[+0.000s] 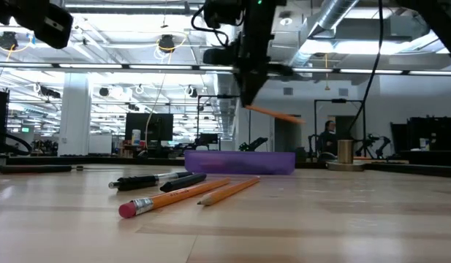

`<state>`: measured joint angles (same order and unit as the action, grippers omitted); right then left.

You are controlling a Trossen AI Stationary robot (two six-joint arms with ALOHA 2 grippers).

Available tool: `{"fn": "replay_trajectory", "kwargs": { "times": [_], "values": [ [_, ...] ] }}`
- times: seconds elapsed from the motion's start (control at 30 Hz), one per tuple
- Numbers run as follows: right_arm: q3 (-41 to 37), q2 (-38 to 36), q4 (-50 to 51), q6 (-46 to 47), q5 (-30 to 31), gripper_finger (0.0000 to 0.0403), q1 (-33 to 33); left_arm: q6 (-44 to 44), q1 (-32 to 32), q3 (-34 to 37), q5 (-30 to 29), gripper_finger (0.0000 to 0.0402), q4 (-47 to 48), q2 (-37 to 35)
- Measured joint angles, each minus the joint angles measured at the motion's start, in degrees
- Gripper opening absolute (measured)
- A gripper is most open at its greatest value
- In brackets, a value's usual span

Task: Pick & place school supplies into a supply box
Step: Put the orange pencil into the purple supply box

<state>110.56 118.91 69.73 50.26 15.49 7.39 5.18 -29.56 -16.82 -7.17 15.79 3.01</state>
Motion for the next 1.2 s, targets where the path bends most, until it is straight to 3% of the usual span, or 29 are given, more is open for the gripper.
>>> {"fn": "replay_trajectory", "kwargs": {
  "times": [0.3, 0.6, 0.97, 1.2],
  "values": [
    [0.29, 0.00, -18.96, -24.59, -3.25, 0.0000, 8.25, 2.32, 0.02, 0.00, -7.43, 0.0132, 2.14, 0.02],
    [0.35, 0.44, -20.39, -40.63, -6.18, 0.0000, 11.22, 2.08, 0.00, 0.00, -11.22, 0.0132, 2.61, 0.00],
    [-6.22, 0.44, -24.61, -43.85, -6.75, 0.0007, 10.61, 1.85, 0.00, 0.00, -11.52, 0.0132, 2.37, 0.00],
    [-9.71, 0.46, -26.04, -43.23, -11.07, 0.0011, 9.69, 2.67, 0.00, 0.00, -11.23, 0.0132, 2.77, 0.00]
  ]
}}
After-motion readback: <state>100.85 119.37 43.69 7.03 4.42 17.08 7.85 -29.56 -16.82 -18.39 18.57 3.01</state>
